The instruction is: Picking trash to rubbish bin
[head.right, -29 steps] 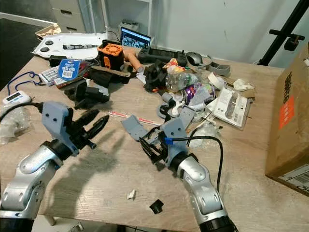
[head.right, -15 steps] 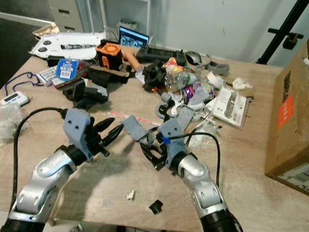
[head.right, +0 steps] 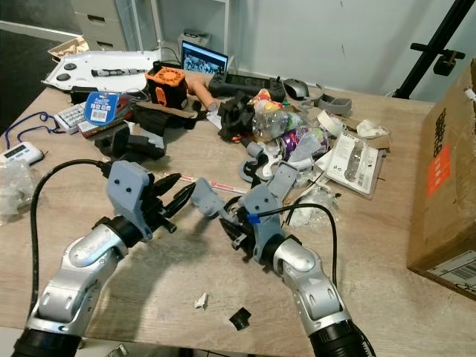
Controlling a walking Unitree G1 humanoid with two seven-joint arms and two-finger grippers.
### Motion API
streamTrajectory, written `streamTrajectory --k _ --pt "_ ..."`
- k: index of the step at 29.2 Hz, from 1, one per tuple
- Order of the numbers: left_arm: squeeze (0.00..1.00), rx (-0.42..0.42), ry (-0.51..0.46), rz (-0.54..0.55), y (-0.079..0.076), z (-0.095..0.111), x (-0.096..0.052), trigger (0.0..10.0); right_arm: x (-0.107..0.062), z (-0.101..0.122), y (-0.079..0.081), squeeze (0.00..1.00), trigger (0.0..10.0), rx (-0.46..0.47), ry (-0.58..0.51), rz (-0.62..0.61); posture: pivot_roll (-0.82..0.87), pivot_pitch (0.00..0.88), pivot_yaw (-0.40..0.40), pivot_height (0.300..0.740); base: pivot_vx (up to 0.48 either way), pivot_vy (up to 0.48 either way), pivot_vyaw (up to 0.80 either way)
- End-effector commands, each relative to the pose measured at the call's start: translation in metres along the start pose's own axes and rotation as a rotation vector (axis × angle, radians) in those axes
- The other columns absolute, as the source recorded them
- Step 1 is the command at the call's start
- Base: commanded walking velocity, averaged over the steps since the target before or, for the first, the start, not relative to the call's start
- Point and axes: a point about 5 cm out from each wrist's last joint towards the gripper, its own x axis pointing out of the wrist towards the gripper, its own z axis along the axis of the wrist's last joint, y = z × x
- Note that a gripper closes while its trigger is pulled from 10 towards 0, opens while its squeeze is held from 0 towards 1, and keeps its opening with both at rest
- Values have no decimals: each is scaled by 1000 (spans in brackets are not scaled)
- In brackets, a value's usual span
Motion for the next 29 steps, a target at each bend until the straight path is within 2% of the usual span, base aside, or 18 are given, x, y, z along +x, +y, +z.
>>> streamTrajectory --k 1,4,7,9,10,12,13,15,18,20,21,22,23,24,25,26,27,29 --pt "0 -1 9 3 -3 -5 1 10000 -2 8 -2 0 0 3 -54 -9 22 194 -76 740 0 0 0" --pt "0 -1 10 3 -4 -5 0 10000 -2 10 -2 0 0 0 -65 -5 22 211 -76 740 0 0 0" --pt "0 -2 8 2 -3 -5 -1 10000 0 25 -1 0 0 -7 -141 1 28 190 -73 740 0 0 0" --pt "0 -42 -23 26 0 0 1 10000 2 41 -1 0 0 -11 -212 -2 25 206 -72 740 0 0 0" --pt "0 -42 -23 26 0 0 1 10000 2 41 -1 0 0 -11 -212 -2 25 206 -72 740 0 0 0" --pt "0 -84 -62 55 3 7 3 10000 2 58 -2 0 0 -9 -287 -17 25 182 -70 740 0 0 0" --pt "0 -84 -62 55 3 7 3 10000 2 58 -2 0 0 -9 -287 -17 25 182 -70 740 0 0 0" --pt "0 -67 -63 57 5 7 5 10000 2 79 -11 0 0 -28 -367 -54 27 211 -68 740 0 0 0" --pt "0 -61 -61 51 4 7 5 10000 1 88 -16 0 0 -53 -396 -78 25 197 -65 740 0 0 0" --pt "0 -52 -59 46 3 7 7 10000 -3 103 -46 0 0 -182 -395 -211 31 211 -66 740 0 0 0" --pt "0 -52 -59 46 3 7 7 10000 -3 103 -46 0 0 -182 -395 -211 31 211 -66 740 0 0 0" --pt "0 -50 -59 46 4 7 8 10000 -7 107 -64 0 0 -261 -362 -288 29 218 -64 740 0 0 0" --pt "0 -50 -59 46 4 7 8 10000 -7 107 -64 0 0 -261 -362 -288 29 218 -64 740 0 0 0" --pt "0 -50 -61 47 4 8 7 10000 -13 112 -79 0 0 -328 -332 -358 30 186 -63 740 0 0 0" --pt "0 -49 -64 46 5 9 8 10000 -24 120 -103 0 0 -369 -318 -466 35 183 -67 740 0 0 0" --pt "0 -49 -66 44 5 10 8 10000 -33 127 -118 0 0 -389 -316 -539 35 183 -67 740 0 0 0" --pt "0 -49 -66 44 5 10 8 10000 -33 127 -118 0 0 -389 -316 -539 35 183 -67 740 0 0 0" --pt "0 -45 -65 49 7 10 7 10000 -55 141 -146 0 0 -410 -321 -680 26 205 -67 740 0 0 0"
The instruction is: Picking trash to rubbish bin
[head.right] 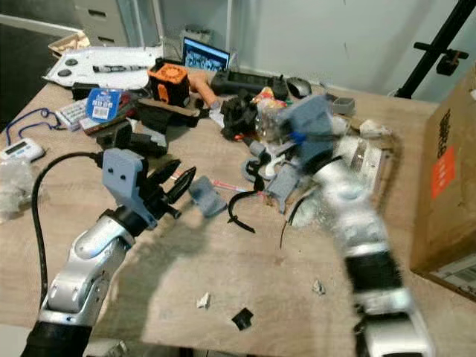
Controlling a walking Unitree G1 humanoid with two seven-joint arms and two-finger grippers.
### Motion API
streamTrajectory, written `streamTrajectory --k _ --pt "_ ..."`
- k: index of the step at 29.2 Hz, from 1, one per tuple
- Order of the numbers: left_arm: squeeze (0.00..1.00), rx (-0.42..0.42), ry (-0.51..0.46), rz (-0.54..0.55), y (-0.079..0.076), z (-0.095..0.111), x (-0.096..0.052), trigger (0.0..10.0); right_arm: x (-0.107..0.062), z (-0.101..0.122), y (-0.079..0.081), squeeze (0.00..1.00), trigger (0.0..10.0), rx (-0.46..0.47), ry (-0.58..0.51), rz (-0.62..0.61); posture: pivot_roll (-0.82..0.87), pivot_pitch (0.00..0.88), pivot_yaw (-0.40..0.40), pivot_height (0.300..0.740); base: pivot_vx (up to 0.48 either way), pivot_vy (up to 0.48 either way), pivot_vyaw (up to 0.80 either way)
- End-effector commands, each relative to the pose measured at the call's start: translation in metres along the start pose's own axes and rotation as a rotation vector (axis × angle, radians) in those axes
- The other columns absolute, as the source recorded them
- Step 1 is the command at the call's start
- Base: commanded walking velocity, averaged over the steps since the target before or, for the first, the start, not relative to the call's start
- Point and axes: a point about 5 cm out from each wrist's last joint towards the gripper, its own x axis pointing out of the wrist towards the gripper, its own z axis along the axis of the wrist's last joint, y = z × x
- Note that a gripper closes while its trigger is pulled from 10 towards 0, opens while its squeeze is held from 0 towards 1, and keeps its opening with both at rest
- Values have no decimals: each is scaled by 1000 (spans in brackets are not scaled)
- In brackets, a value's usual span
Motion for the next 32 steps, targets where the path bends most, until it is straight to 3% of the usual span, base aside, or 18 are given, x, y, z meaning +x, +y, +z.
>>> streamTrajectory --k 1,3,7,8,9,11,13,14,16,18,19,32 --pt "0 5 15 -9 -1 -4 -1 10000 -2 -3 -16 0 0 -4 10 -73 26 205 -67 740 0 0 0" --pt "0 -8 16 -17 -3 -4 -3 10000 -4 -2 -48 0 0 62 18 -195 28 197 -61 740 0 0 0" --pt "0 -12 30 0 -1 -6 -1 10000 -4 1 -51 0 0 163 -26 -237 29 216 -54 740 0 0 0" --pt "0 -24 21 24 1 -3 1 10000 -3 3 -49 0 2431 198 -37 -242 31 191 -45 740 0 0 0" --pt "0 -38 -2 56 6 1 4 10000 -1 9 -46 0 3686 189 -61 -231 34 177 -41 740 0 0 0" --pt "0 -48 -19 77 9 5 6 10000 1 12 -44 0 3686 175 -75 -220 35 178 -40 740 0 0 0" --pt "0 -77 -45 116 17 9 9 10000 5 22 -37 0 4824 179 -129 -205 31 201 -40 740 0 0 0" --pt "0 -77 -45 116 17 9 9 10000 5 22 -37 0 4824 179 -129 -205 31 201 -40 740 0 0 0" --pt "0 -78 -62 106 16 13 9 10000 4 28 -36 0 8078 185 -160 -210 35 168 -35 740 0 0 0" --pt "0 -73 -67 100 16 14 10 10000 4 30 -36 0 8078 185 -171 -213 36 168 -35 740 0 0 0" --pt "0 -71 -64 97 15 13 10 10000 4 30 -37 0 10000 183 -170 -222 36 193 -37 740 0 0 -800" --pt "0 -72 -53 74 8 9 10 10000 2 34 -46 0 10000 69 -157 -245 26 154 -32 740 0 0 -800"
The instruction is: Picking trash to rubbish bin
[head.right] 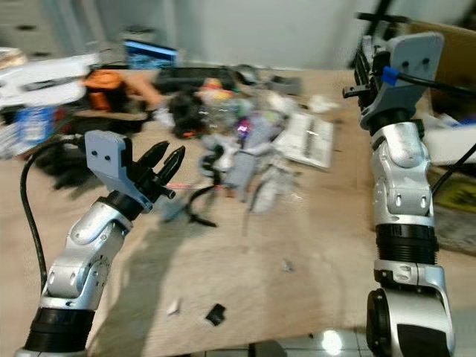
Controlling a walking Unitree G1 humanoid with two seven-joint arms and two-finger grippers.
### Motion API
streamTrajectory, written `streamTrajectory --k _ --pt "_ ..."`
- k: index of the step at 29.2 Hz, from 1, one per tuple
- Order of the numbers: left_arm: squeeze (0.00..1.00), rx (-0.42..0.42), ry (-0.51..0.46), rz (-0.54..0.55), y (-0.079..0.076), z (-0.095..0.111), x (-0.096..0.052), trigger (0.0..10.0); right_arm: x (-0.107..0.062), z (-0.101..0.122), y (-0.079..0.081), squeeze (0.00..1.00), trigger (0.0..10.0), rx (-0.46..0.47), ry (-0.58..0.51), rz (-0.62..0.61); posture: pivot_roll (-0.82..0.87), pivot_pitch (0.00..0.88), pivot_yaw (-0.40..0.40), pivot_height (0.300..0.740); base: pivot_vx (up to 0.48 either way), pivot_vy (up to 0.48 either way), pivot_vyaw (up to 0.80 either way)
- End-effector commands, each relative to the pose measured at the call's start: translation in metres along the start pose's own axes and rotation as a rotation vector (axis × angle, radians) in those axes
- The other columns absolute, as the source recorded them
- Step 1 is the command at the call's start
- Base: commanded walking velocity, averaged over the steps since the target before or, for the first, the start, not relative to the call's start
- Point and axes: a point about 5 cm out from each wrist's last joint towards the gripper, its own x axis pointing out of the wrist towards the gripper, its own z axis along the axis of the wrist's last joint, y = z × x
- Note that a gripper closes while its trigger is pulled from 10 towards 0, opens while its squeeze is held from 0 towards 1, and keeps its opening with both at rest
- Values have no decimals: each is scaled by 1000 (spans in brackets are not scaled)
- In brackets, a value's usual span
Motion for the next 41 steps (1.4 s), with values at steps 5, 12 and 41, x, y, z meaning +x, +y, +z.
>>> streamTrajectory --k 5,12,41 --pt "0 -1 13 -16 -3 -4 -2 10000 2 5 -5 0 10000 -34 -7 -24 31 155 -38 740 0 0 -800" --pt "0 -7 19 -18 -3 -4 -3 10000 5 5 -13 0 10000 -44 1 -43 30 162 -41 740 0 0 -800" --pt "0 107 -34 251 33 11 6 10000 44 7 -27 0 10000 148 6 53 58 216 -25 740 0 0 -248"
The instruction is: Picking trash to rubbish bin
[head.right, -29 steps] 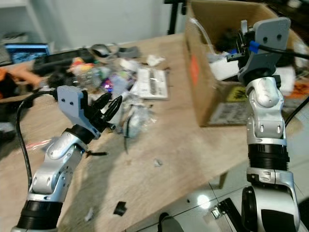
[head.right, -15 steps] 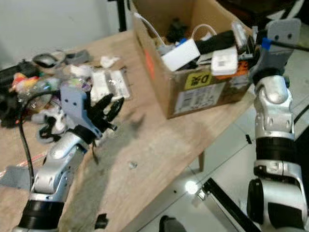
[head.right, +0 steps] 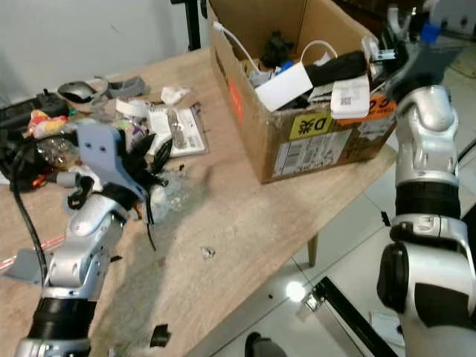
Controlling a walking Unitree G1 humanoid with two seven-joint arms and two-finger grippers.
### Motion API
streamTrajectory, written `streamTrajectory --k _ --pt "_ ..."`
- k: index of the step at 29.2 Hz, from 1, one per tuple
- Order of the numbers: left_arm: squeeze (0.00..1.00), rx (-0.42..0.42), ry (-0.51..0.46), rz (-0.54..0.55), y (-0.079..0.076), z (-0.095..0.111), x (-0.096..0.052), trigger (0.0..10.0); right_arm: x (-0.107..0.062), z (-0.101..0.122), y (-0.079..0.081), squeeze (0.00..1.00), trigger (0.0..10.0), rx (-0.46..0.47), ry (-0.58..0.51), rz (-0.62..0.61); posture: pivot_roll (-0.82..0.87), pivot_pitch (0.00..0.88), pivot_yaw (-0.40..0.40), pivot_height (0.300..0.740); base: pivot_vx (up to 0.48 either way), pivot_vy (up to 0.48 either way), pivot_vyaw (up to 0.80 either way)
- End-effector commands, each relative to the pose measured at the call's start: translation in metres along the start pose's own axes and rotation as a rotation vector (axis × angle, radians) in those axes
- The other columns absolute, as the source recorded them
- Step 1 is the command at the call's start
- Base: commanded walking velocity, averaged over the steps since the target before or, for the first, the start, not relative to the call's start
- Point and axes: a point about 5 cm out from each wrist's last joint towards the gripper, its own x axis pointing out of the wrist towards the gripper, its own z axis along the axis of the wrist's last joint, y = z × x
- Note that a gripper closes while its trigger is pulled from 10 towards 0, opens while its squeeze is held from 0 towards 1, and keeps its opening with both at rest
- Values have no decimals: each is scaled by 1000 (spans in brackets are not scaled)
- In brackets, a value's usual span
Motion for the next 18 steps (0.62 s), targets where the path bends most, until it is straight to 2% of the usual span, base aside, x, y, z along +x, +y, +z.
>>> streamTrajectory --k 1,8,9,17,18 --pt "0 37 24 29 8 -2 -1 10000 0 -13 2 0 10000 50 55 49 83 225 -8 740 0 0 0" --pt "0 58 52 6 10 -3 -2 10000 5 -18 13 0 10000 114 82 133 103 224 14 740 0 0 0" --pt "0 103 61 -24 10 -3 0 10000 8 -22 18 0 10000 108 112 155 120 231 30 740 0 0 0" --pt "0 129 56 -21 14 0 3 10000 14 -20 20 16 10000 152 103 170 135 229 48 740 0 0 0" --pt "0 128 50 -20 15 2 4 10000 16 -17 20 922 10000 157 100 183 137 230 48 740 0 0 0"
